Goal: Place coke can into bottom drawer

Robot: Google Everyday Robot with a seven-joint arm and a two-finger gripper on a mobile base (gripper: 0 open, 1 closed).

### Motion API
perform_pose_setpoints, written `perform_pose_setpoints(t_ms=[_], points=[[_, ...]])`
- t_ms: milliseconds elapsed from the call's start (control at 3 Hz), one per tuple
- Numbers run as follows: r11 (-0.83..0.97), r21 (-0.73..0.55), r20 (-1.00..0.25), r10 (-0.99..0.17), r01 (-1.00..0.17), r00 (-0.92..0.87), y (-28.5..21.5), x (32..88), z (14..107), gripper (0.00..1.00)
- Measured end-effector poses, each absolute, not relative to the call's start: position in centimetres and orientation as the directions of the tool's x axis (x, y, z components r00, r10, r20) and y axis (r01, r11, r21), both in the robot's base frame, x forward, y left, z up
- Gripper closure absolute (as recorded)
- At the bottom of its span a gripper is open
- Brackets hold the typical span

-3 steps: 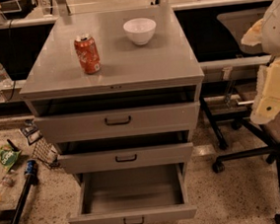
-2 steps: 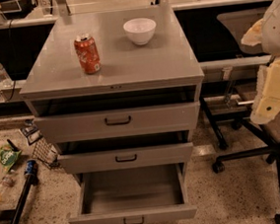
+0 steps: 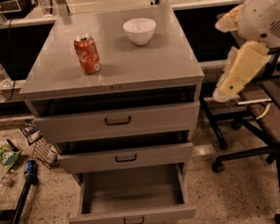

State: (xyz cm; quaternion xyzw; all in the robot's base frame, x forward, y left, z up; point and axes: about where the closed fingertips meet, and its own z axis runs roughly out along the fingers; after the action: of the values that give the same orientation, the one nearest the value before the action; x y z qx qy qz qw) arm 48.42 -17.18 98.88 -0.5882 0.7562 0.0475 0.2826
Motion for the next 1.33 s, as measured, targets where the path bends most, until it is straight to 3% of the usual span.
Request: perform_pose_setpoints(t_ms=[333,667,1000,1333], points=[[0.263,-0.244,-0.771,-0.636,-0.933,0.023,-7.3,54.8,102.2,0.00],[0.241,-0.203,-0.891,-0.448,-0.949,0.077,1.0,59.1,104.4,0.00],[0.244,-0.183,-0.924,-0.374,-0.952,0.081,6.9,63.2,106.3,0.00],[0.195,-0.181,-0.928,-0.358,-0.964,0.102,11.2,63.2,107.1,0.00]])
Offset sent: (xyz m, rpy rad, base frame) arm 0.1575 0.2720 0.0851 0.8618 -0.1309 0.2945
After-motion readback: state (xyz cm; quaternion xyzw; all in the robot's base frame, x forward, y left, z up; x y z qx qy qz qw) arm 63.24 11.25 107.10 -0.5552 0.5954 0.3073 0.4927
